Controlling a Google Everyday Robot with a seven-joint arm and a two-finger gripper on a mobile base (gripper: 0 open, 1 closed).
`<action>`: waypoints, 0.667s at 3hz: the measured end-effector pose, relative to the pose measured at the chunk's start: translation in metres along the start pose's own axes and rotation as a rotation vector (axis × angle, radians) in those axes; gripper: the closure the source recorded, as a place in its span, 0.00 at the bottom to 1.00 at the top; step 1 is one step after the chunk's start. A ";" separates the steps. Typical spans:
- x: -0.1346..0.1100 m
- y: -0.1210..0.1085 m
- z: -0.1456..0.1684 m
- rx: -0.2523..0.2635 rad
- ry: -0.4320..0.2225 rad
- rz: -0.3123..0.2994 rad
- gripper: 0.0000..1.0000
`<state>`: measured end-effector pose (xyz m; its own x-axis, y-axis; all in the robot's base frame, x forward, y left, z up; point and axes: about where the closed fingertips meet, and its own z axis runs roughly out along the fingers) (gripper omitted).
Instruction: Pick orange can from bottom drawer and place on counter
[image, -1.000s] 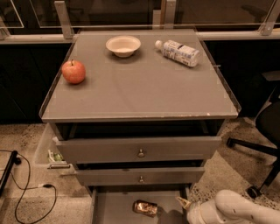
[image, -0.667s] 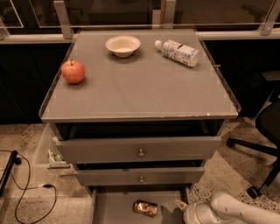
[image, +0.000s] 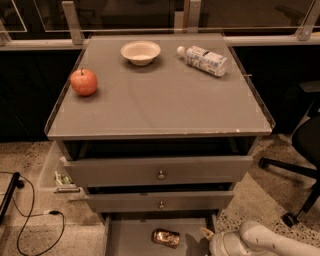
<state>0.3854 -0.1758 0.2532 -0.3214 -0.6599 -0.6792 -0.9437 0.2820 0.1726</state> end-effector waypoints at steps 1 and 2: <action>0.001 -0.004 0.021 0.048 -0.018 -0.045 0.00; -0.002 -0.019 0.060 0.119 -0.065 -0.115 0.00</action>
Offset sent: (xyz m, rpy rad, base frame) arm 0.0454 0.0680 -0.0811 0.0375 -0.3144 -0.0242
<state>0.4085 -0.1380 0.2084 -0.2026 -0.6472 -0.7349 -0.9569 0.2903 0.0082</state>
